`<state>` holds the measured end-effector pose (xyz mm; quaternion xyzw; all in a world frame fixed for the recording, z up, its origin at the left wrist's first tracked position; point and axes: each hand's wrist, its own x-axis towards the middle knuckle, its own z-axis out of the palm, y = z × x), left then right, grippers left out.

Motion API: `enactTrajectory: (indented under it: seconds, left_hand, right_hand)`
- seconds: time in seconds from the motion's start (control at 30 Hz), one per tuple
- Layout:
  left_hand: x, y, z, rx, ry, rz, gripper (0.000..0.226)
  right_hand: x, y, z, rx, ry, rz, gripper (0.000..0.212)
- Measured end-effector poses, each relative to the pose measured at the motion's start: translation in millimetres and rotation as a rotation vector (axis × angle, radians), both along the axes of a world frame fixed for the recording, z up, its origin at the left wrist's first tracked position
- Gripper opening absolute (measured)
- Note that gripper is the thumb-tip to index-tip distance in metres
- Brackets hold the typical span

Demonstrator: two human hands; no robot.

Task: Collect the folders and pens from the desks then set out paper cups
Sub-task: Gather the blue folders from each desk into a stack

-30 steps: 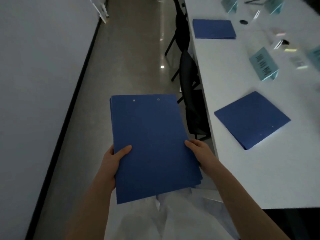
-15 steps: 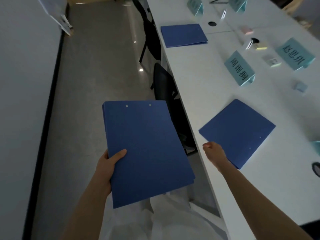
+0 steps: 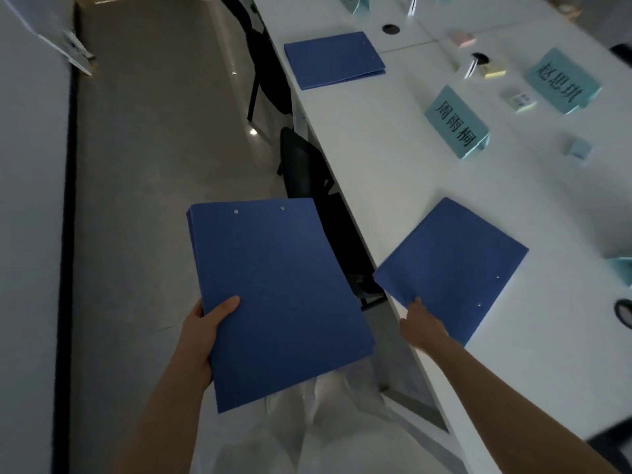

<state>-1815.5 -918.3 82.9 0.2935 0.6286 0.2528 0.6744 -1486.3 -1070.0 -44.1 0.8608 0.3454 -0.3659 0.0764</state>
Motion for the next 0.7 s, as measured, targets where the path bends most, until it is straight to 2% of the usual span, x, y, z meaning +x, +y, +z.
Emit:
enactTrajectory:
  seconds: [0.1, 0.17, 0.2, 0.23, 0.3, 0.37, 0.43, 0.5, 0.57, 0.63, 0.67, 0.7]
  left_hand:
    - [-6.9, 11.1, 0.2, -0.021, -0.011, -0.036, 0.049]
    - [-12.3, 18.2, 1.5, -0.019, -0.018, -0.054, 0.047]
    - [-15.4, 21.5, 1.9, -0.014, -0.016, -0.063, 0.046]
    - [-18.3, 24.4, 1.6, -0.01, -0.013, -0.072, 0.047]
    - [-23.8, 29.5, 1.1, -0.007, -0.011, -0.09, 0.05]
    - [-28.0, 33.1, -0.1, -0.008, -0.015, -0.097, 0.051]
    - [-30.0, 34.5, -1.3, -0.01, -0.022, -0.1, 0.053]
    - [-30.4, 33.9, -2.1, -0.014, -0.03, -0.099, 0.055]
    - [-30.7, 32.5, -1.9, -0.018, -0.037, -0.101, 0.053]
    - [-30.7, 31.2, -1.5, -0.029, -0.047, -0.102, 0.051]
    - [-32.2, 30.6, -0.8, -0.029, -0.046, -0.103, 0.05]
    - [-32.2, 30.0, 0.0, -0.03, -0.047, -0.108, 0.05]
  right_hand:
    - [-29.1, -2.8, -1.0, 0.107, 0.027, -0.06, 0.011]
    - [-47.7, -4.1, -1.9, 0.175, 0.052, -0.09, 0.028]
    - [-54.9, -5.2, 0.3, 0.228, 0.075, -0.133, 0.029]
    - [-60.1, -7.1, 3.2, 0.322, 0.091, -0.196, 0.021]
    - [-64.4, -13.1, 7.4, 0.426, 0.063, -0.44, 0.019]
    - [-65.7, -26.5, 8.2, 0.475, 0.039, -0.78, 0.014]
    - [-64.4, -43.5, 4.5, 0.484, 0.052, -1.171, 0.019]
    - [-63.0, -59.7, 1.1, 0.461, 0.191, -1.482, 0.022]
    - [-64.9, -69.3, -0.5, 0.419, 0.344, -1.624, 0.013]
    - [-67.8, -74.2, 1.8, 0.454, 0.437, -1.695, 0.016]
    - [-70.3, -74.5, 4.4, 0.497, 0.522, -1.728, 0.03]
    - [-62.8, -77.7, -7.1, 0.537, 0.666, -1.802, 0.053]
